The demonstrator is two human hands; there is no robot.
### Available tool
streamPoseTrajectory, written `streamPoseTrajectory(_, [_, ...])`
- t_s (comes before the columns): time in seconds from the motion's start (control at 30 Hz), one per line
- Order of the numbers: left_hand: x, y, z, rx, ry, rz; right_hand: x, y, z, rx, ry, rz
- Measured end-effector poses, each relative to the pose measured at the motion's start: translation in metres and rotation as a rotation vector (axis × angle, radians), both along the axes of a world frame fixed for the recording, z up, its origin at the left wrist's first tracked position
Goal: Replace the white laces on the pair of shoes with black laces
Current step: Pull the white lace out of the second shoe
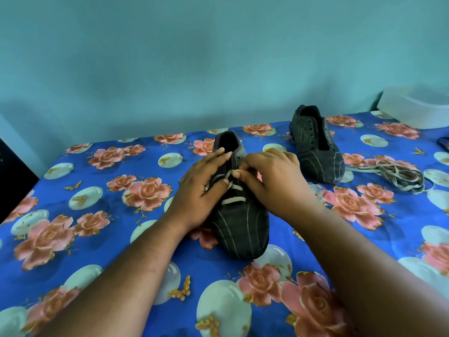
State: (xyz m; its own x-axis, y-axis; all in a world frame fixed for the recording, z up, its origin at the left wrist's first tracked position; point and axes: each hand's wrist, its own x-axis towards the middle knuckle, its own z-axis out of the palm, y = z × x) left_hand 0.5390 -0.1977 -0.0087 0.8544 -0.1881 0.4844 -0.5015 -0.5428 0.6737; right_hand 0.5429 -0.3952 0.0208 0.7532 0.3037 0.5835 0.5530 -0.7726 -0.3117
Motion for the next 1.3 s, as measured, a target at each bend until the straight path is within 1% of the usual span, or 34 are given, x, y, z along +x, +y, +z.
streamPoseTrajectory(0.07, [0.0, 0.001, 0.0, 0.0, 0.007, -0.004, -0.001, 0.0, 0.004, 0.149, 0.027, 0.113])
streamPoseTrajectory(0.13, [0.0, 0.002, 0.0, -0.006, 0.017, -0.003, -0.005, 0.002, 0.014, 0.395, -0.004, 0.19])
streamPoseTrajectory(0.23, [-0.001, 0.002, 0.001, -0.014, 0.029, -0.005, -0.012, -0.004, 0.031, 0.814, -0.029, 0.146])
streamPoseTrajectory(0.27, [-0.002, 0.002, 0.001, -0.014, 0.029, -0.004, -0.01, -0.008, 0.033, 0.919, -0.039, 0.109])
streamPoseTrajectory(0.3, [-0.002, 0.002, 0.001, -0.012, 0.028, -0.002, -0.007, -0.012, 0.033, 0.979, -0.033, 0.065])
streamPoseTrajectory(0.33, [-0.001, 0.001, 0.0, -0.01, 0.029, 0.0, -0.003, -0.016, 0.032, 0.977, -0.009, 0.012])
streamPoseTrajectory(0.37, [-0.001, 0.001, 0.0, -0.009, 0.03, 0.003, 0.002, -0.019, 0.027, 0.906, 0.024, -0.056])
streamPoseTrajectory(0.43, [0.001, 0.001, -0.001, -0.014, 0.03, 0.003, 0.007, -0.019, 0.014, 0.636, 0.047, -0.194])
streamPoseTrajectory(0.47, [0.001, 0.001, -0.001, -0.016, 0.028, 0.002, 0.006, -0.017, 0.01, 0.504, 0.028, -0.217])
streamPoseTrajectory(0.53, [0.002, 0.002, -0.002, -0.015, 0.024, 0.002, 0.003, -0.011, 0.005, 0.303, 0.014, -0.163])
streamPoseTrajectory(0.6, [0.002, 0.002, -0.002, -0.01, 0.023, -0.003, -0.003, -0.002, 0.004, 0.175, 0.054, -0.1])
streamPoseTrajectory(0.67, [0.001, 0.002, -0.001, -0.009, 0.025, -0.007, -0.004, 0.004, 0.001, 0.081, 0.037, -0.066])
streamPoseTrajectory(0.73, [0.002, 0.002, -0.001, -0.008, 0.02, -0.008, -0.004, 0.005, -0.002, 0.066, 0.028, -0.029])
streamPoseTrajectory(0.77, [0.003, 0.002, -0.002, -0.006, 0.014, -0.01, -0.003, 0.005, -0.002, 0.101, 0.04, 0.007])
streamPoseTrajectory(0.83, [0.003, 0.002, -0.003, -0.01, 0.008, -0.01, -0.001, 0.002, 0.0, 0.24, 0.078, 0.099])
streamPoseTrajectory(0.87, [0.003, 0.002, -0.003, -0.015, 0.008, -0.011, -0.002, 0.001, 0.003, 0.338, 0.122, 0.148])
streamPoseTrajectory(0.97, [0.0, 0.0, 0.0, -0.036, 0.011, -0.022, -0.006, 0.001, 0.012, 0.688, 0.342, 0.272])
streamPoseTrajectory(1.0, [-0.001, 0.0, 0.0, -0.039, 0.015, -0.026, -0.007, 0.0, 0.015, 0.785, 0.359, 0.289])
streamPoseTrajectory(1.13, [-0.002, 0.001, 0.001, -0.029, 0.037, -0.028, -0.006, 0.0, 0.021, 1.039, 0.317, 0.262])
streamPoseTrajectory(1.3, [-0.002, -0.001, 0.001, -0.015, 0.021, -0.014, -0.004, 0.0, 0.021, 1.233, 0.303, 0.203])
